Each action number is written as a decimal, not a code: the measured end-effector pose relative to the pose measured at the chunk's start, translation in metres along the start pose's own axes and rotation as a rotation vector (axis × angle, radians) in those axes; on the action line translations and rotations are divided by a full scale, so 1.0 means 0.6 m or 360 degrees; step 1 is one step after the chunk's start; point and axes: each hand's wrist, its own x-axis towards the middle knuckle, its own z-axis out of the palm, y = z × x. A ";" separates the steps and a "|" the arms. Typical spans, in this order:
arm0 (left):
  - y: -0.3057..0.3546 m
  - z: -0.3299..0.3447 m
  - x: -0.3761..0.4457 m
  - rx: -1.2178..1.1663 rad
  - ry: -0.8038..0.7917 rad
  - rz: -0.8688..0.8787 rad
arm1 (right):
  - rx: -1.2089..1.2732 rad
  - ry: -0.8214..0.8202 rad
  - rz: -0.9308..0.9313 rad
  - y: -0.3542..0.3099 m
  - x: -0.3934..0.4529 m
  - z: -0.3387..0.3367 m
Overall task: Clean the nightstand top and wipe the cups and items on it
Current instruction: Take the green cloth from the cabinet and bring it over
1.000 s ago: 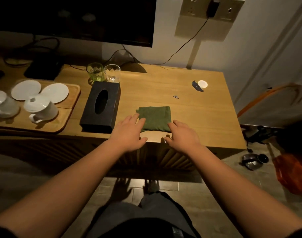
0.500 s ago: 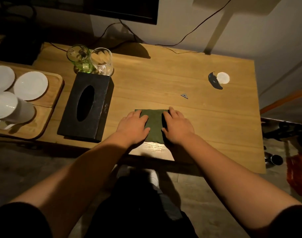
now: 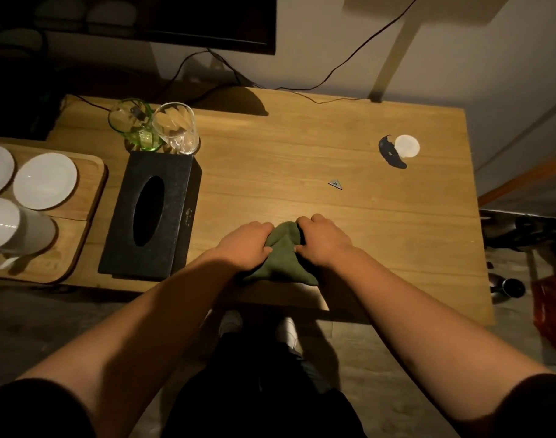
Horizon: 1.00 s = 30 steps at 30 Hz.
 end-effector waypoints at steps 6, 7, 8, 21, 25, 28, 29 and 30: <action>0.007 -0.016 -0.031 -0.0193 -0.0011 0.0111 | 0.0170 0.0098 -0.0051 -0.002 -0.045 0.002; 0.010 -0.022 -0.037 -0.0214 -0.0038 0.0120 | 0.0215 0.0113 -0.0031 -0.001 -0.057 0.000; 0.013 -0.031 -0.043 -0.0213 -0.0057 0.0147 | 0.0262 0.0132 -0.0001 -0.001 -0.072 -0.005; 0.126 -0.150 -0.097 -0.0234 -0.0255 0.0895 | 0.1386 0.0866 0.0612 -0.038 -0.319 -0.024; 0.194 -0.145 -0.139 -0.0371 -0.0364 0.1090 | 0.1698 0.1228 0.0868 -0.057 -0.426 0.019; 0.261 -0.113 -0.190 -0.0322 -0.0505 0.1267 | 0.1909 0.1524 0.1034 -0.079 -0.525 0.071; 0.278 -0.101 -0.205 -0.0286 -0.0538 0.1323 | 0.1961 0.1595 0.1073 -0.086 -0.552 0.086; 0.302 -0.084 -0.227 -0.0234 -0.0588 0.1403 | 0.2023 0.1685 0.1127 -0.097 -0.589 0.105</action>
